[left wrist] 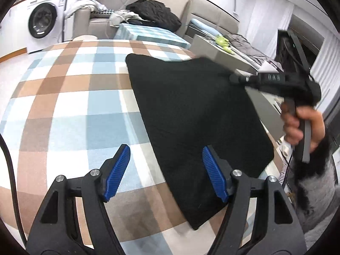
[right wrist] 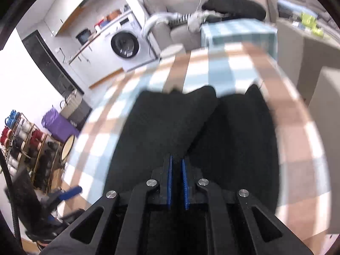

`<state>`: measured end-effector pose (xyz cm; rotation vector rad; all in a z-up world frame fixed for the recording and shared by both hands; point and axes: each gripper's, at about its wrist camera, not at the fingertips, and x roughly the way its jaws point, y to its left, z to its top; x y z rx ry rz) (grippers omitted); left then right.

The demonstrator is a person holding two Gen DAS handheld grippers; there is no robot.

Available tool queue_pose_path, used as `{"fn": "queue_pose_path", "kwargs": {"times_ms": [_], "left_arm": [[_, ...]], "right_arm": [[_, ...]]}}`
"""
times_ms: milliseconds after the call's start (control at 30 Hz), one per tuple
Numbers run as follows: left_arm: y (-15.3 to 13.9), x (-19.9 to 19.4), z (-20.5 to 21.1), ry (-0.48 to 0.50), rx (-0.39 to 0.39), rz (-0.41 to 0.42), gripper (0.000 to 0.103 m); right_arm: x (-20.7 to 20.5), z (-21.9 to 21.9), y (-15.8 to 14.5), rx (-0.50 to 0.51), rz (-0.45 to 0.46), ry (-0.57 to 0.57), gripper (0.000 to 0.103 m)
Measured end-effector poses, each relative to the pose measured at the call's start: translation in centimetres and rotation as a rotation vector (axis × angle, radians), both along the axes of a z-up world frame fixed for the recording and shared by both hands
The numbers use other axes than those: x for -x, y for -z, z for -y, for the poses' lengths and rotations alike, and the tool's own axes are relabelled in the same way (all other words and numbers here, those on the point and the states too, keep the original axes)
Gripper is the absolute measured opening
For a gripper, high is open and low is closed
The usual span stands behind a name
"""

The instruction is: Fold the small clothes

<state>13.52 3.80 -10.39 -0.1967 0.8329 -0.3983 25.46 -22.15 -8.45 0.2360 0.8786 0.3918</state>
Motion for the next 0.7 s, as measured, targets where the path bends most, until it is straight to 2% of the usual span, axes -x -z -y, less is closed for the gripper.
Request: {"fn": "queue_pose_path", "kwargs": {"times_ms": [100, 167, 200, 267, 333, 400, 467, 533, 600, 633, 667, 700], "left_arm": [[0.9, -0.1, 1.3, 0.048, -0.016, -0.025, 0.068], [1.6, 0.0, 2.0, 0.067, -0.029, -0.051, 0.068], [2.2, 0.1, 2.4, 0.084, -0.04, -0.086, 0.068], [2.8, 0.5, 2.7, 0.103, -0.046, -0.106, 0.068], [3.0, 1.2, 2.9, 0.114, -0.06, -0.108, 0.068], [3.1, 1.8, 2.9, 0.113, -0.052, -0.118, 0.068], [3.1, 2.1, 3.0, 0.121, -0.051, -0.117, 0.068], [3.2, 2.3, 3.1, 0.124, -0.06, -0.116, 0.068], [3.2, 2.3, 3.2, 0.13, -0.063, -0.113, 0.068], [3.3, 2.3, 3.3, 0.132, -0.07, -0.115, 0.068], [3.3, 2.3, 3.4, 0.133, -0.077, -0.115, 0.068], [3.4, 2.1, 3.6, 0.135, -0.089, -0.113, 0.068]], "right_arm": [[-0.3, 1.0, -0.4, 0.077, 0.003, 0.049, 0.008], [-0.9, 1.1, 1.3, 0.098, -0.044, 0.059, 0.01], [-1.1, 1.5, 2.1, 0.091, -0.058, 0.064, 0.016], [-1.4, 1.6, 4.1, 0.095, -0.131, 0.066, 0.018], [-0.2, 2.2, 5.1, 0.037, -0.165, 0.048, 0.023], [2.1, 3.1, 5.2, -0.017, -0.177, 0.026, 0.036], [5.5, 4.0, 4.9, -0.08, -0.173, -0.006, 0.042], [7.9, 4.1, 4.8, -0.112, -0.171, -0.048, 0.044], [9.6, 3.8, 5.1, -0.097, -0.176, -0.075, 0.049], [10.0, 3.4, 5.4, -0.062, -0.179, -0.087, 0.049], [10.2, 3.0, 5.7, -0.039, -0.171, -0.104, 0.045], [10.2, 2.8, 5.8, -0.034, -0.16, -0.113, 0.023]]}}
